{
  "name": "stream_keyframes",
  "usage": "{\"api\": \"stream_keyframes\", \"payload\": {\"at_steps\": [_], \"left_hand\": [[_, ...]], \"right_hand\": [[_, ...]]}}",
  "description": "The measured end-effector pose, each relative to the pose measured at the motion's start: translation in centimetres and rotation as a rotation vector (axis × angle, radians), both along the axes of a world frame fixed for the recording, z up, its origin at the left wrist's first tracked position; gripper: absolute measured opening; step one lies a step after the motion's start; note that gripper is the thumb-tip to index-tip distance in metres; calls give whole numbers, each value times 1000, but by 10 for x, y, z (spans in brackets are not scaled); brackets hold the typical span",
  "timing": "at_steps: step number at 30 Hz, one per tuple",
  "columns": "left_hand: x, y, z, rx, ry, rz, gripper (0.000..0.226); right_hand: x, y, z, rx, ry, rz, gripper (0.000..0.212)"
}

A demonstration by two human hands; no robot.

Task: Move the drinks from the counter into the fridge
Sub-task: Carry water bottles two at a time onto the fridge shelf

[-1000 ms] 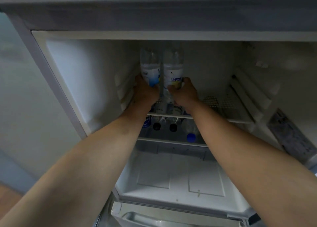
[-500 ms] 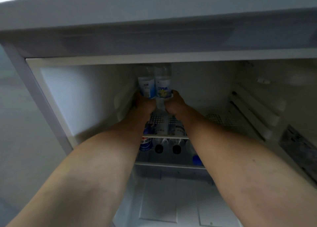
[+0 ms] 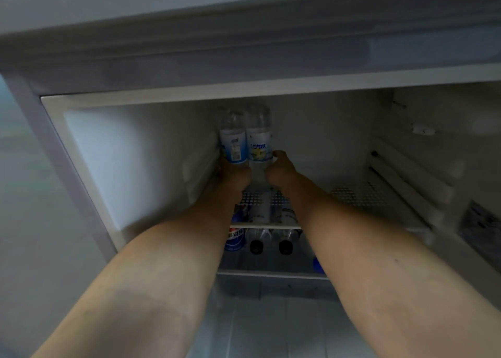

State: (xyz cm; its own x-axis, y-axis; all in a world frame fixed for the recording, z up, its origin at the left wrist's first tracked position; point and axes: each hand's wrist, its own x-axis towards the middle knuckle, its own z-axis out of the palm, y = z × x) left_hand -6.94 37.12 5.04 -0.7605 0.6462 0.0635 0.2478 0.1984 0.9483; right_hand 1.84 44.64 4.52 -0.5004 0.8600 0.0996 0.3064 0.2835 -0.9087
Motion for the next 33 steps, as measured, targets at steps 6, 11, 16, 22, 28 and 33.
{"api": "stream_keyframes", "payload": {"at_steps": [6,11,16,22,28,33], "left_hand": [[6,-6,-1,79,-151,30,48],[3,-7,2,159,-233,-8,47],[4,-11,-1,142,-228,-44,27],[13,-34,6,229,-327,54,33],[31,-38,-1,260,-452,210,40],[88,-58,-19,374,-301,261,27]], "right_hand": [[4,-6,7,45,-113,40,35],[-3,-10,10,59,-165,96,38],[-6,-14,9,35,-105,95,37],[-1,-19,14,-62,-33,-77,56],[21,-28,9,72,133,-314,20],[74,-78,-9,120,298,-336,25]]}}
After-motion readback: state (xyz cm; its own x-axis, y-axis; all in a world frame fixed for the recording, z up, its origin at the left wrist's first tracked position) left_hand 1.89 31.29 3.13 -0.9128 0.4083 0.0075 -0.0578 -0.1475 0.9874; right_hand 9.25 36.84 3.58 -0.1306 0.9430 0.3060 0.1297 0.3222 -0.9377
